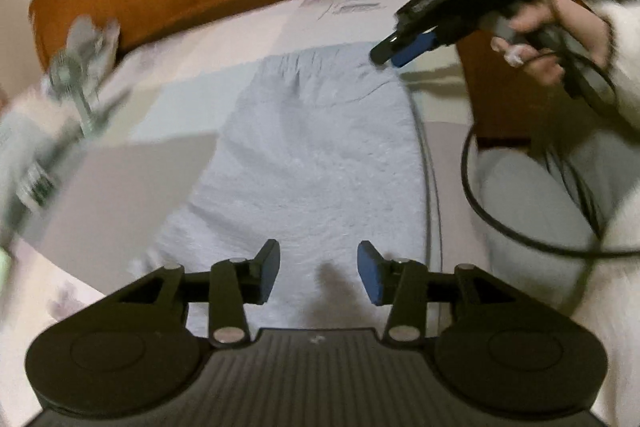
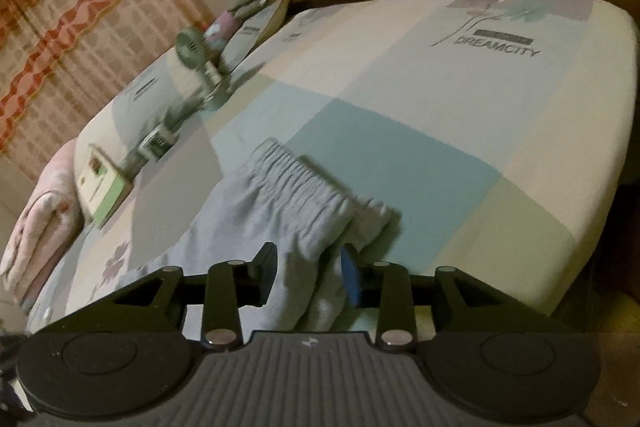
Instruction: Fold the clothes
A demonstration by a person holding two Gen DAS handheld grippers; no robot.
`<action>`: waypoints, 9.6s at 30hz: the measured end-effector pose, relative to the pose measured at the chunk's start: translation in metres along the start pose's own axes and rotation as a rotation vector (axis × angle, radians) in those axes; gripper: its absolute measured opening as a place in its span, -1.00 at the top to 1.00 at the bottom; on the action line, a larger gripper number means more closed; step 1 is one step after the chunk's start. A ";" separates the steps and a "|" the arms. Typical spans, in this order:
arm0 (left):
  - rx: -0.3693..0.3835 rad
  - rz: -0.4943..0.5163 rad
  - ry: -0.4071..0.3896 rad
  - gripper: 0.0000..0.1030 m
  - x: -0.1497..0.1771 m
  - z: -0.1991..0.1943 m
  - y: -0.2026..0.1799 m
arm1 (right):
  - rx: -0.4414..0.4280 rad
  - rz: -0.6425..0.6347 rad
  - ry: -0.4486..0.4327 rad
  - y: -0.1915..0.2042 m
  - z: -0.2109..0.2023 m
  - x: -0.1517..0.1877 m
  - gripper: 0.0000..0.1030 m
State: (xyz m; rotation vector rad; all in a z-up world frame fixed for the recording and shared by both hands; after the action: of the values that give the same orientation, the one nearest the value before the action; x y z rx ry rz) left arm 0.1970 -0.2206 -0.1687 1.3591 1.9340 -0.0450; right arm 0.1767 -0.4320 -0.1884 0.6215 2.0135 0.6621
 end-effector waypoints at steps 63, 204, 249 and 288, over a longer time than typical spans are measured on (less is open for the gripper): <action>0.116 -0.033 0.098 1.00 -0.008 0.020 -0.042 | -0.182 0.189 0.015 -0.028 0.013 0.007 0.78; -0.210 -1.328 -0.011 0.91 0.252 -0.167 0.105 | -0.149 -0.386 0.313 0.155 -0.010 0.110 -0.38; -0.389 -0.710 0.334 0.30 0.239 -0.075 0.160 | -0.114 -0.416 0.385 0.155 0.016 0.119 -0.38; 0.004 -0.805 0.124 0.20 0.080 0.018 0.222 | -0.271 -0.440 0.477 0.175 0.067 0.110 -0.45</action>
State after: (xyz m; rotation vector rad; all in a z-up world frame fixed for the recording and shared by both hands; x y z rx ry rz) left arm 0.3769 -0.0690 -0.1450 0.5165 2.4656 -0.3560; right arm 0.2127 -0.2190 -0.1684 -0.1625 2.3307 0.8436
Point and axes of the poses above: each gripper's, at about its wrist camera, not at the fingertips, and z roughly the way its jaws point, y to its left, x to its underside, the point moved 10 cm from there along z, roughly the way its jaws point, and after that the axes turned 11 degrees about -x, right-handed, at the moved point
